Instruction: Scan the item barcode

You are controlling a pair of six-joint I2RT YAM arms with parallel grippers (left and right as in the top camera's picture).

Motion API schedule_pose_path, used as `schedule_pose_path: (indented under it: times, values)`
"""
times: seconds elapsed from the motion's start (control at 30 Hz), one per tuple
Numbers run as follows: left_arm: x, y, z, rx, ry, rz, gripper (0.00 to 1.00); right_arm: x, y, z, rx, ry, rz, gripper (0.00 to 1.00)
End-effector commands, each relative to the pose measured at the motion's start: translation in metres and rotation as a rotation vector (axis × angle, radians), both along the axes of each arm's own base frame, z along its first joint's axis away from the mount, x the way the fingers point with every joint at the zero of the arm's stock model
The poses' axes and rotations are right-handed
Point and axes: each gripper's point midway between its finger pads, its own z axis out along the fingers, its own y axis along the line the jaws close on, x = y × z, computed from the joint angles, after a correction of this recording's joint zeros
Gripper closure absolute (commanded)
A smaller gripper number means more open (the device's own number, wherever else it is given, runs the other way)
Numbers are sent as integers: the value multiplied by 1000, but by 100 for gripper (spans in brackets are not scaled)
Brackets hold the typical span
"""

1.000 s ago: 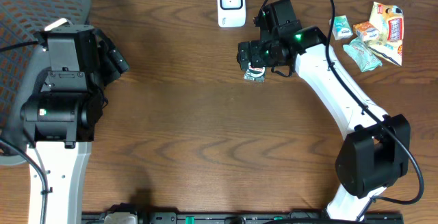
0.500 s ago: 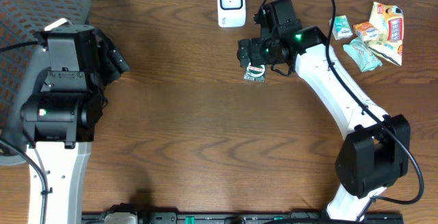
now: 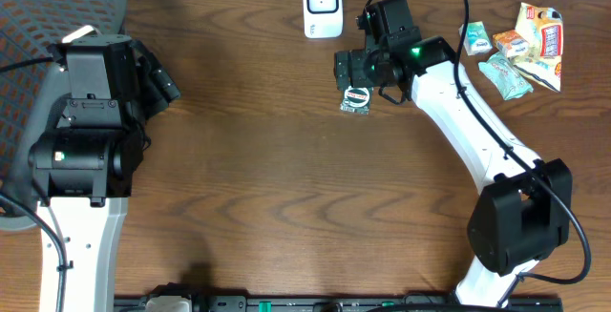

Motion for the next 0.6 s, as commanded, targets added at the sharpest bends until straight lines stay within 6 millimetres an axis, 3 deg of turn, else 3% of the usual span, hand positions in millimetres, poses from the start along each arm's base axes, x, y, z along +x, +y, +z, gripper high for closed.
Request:
schedule_pose_path:
  times: [0.0, 0.43, 0.57]
  values:
    - [-2, 3, 7, 3, -20, 14, 2, 12, -17, -13, -66, -13, -106, 1]
    - [-2, 3, 7, 3, -20, 14, 2, 19, -18, -100, -43, 139, -305, 0]
    - [-2, 3, 7, 3, -20, 14, 2, 19, -17, -114, -24, 168, -362, 3]
